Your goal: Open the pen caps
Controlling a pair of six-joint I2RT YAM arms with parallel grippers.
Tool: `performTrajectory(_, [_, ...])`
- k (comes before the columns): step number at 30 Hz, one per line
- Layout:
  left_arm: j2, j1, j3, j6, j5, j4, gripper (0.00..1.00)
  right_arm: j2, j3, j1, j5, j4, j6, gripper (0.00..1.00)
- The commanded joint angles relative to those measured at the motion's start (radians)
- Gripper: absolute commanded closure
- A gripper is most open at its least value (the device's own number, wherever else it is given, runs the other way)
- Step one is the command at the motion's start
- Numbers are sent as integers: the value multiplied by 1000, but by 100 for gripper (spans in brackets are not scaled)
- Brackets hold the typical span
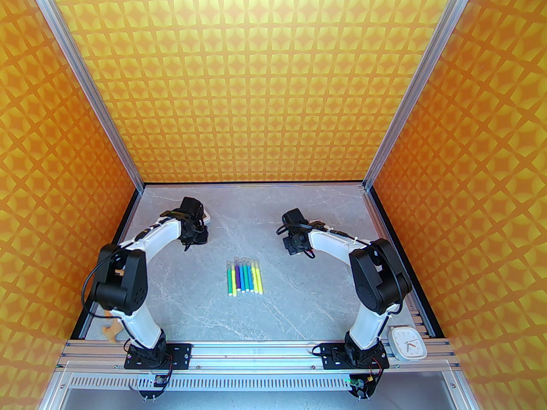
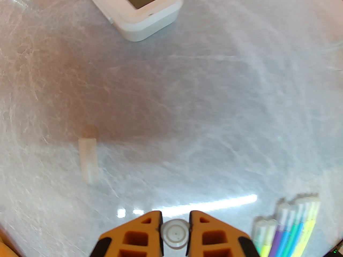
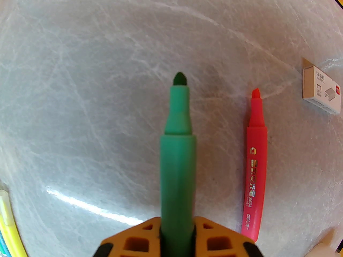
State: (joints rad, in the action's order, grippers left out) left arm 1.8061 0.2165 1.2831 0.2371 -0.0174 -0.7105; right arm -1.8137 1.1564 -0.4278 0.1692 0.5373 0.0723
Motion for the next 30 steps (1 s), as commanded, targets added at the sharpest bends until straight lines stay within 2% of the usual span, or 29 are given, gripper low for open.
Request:
performTrajectory(1, [51, 1, 51, -33, 66, -45, 100, -24, 34, 9, 22, 26, -20, 100])
performTrajectory(22, [191, 0, 133, -60, 186, -71, 100, -109, 77, 43, 67, 102, -38, 95])
performTrajectory(30, [194, 0, 135, -62, 209, -104, 96, -118, 77, 44, 94, 114, -37, 92])
